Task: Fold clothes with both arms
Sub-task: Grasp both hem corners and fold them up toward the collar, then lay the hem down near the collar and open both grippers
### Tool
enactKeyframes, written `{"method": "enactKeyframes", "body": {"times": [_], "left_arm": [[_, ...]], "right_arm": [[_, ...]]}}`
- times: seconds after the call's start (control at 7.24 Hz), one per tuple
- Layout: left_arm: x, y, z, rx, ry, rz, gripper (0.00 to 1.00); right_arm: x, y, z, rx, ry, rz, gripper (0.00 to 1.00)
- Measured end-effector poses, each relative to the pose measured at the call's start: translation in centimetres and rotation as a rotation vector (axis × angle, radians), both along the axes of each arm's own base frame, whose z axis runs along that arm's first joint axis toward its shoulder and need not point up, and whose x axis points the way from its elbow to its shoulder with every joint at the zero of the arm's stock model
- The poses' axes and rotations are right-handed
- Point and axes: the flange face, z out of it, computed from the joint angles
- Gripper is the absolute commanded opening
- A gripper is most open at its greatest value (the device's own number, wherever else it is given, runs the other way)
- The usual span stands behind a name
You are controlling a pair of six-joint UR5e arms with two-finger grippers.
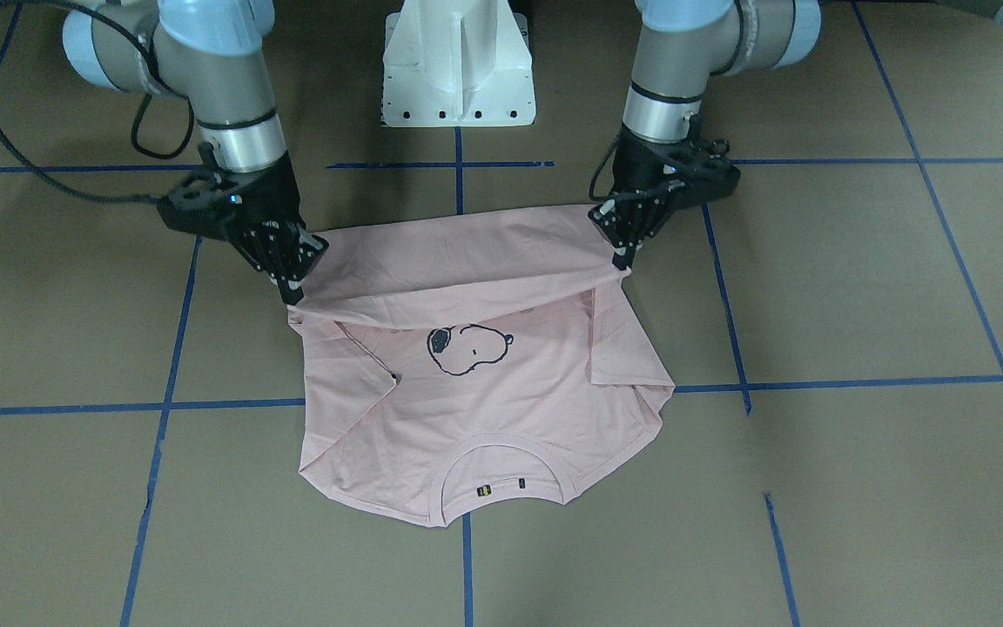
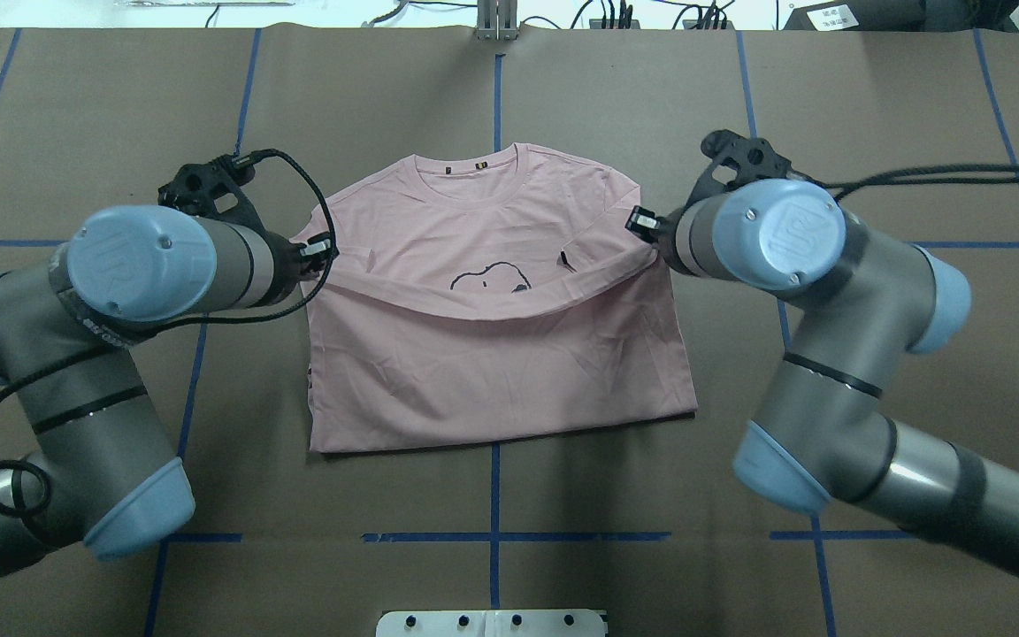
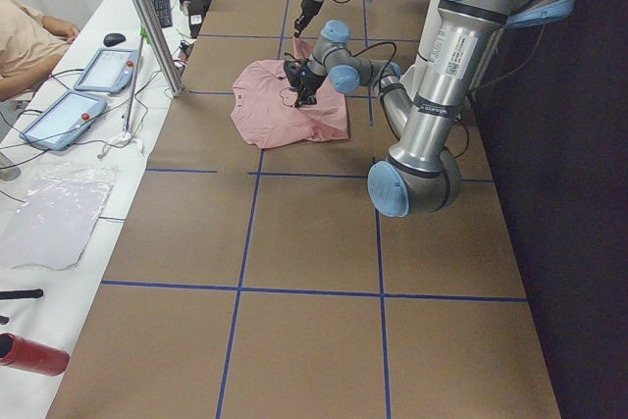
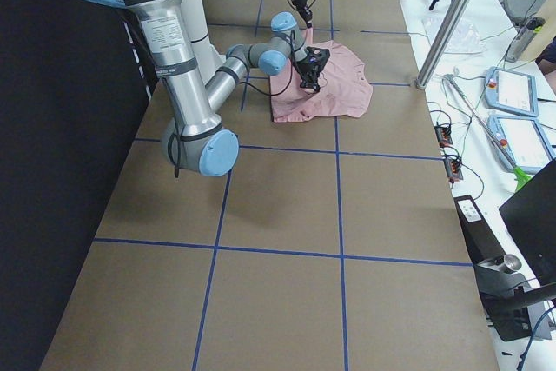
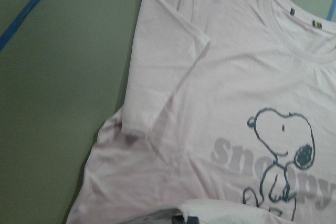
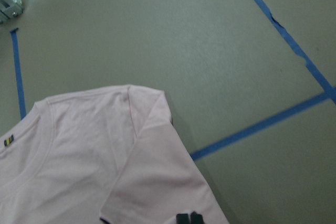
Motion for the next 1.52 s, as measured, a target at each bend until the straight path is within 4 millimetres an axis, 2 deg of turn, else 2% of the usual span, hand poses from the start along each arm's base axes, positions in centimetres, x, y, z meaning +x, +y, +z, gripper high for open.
{"method": "enactKeyframes", "body": {"times": [0.28, 0.41, 0.55, 0.69, 0.83, 0.97, 1.52], "left_arm": [[-1.4, -4.2, 2.1, 0.036, -0.043, -0.028, 0.00], [-1.0, -6.7, 3.3, 0.043, -0.044, -0.050, 0.00], [0.0, -9.7, 5.1, 0.053, -0.036, -0.073, 0.00], [1.2, -12.1, 7.7, 0.063, -0.026, -0.089, 0.00], [1.9, -13.3, 9.7, 0.070, -0.017, -0.096, 0.00], [2.1, -13.8, 10.5, 0.075, -0.011, -0.098, 0.00], [0.4, -15.2, 10.2, 0.106, 0.020, -0.128, 0.00]], "right_arm": [[-2.8, -8.4, -1.0, 0.003, 0.089, 0.021, 0.00], [-4.7, -11.7, -0.7, 0.005, 0.120, 0.020, 0.00], [-6.6, -14.2, 0.4, 0.013, 0.127, 0.020, 0.00], [-8.1, -15.9, 1.9, 0.020, 0.126, 0.020, 0.00], [-8.8, -16.7, 2.9, 0.020, 0.131, 0.020, 0.00], [-8.8, -17.2, 3.4, 0.024, 0.137, 0.020, 0.00], [-5.7, -19.3, 2.6, 0.050, 0.133, 0.031, 0.00]]}}
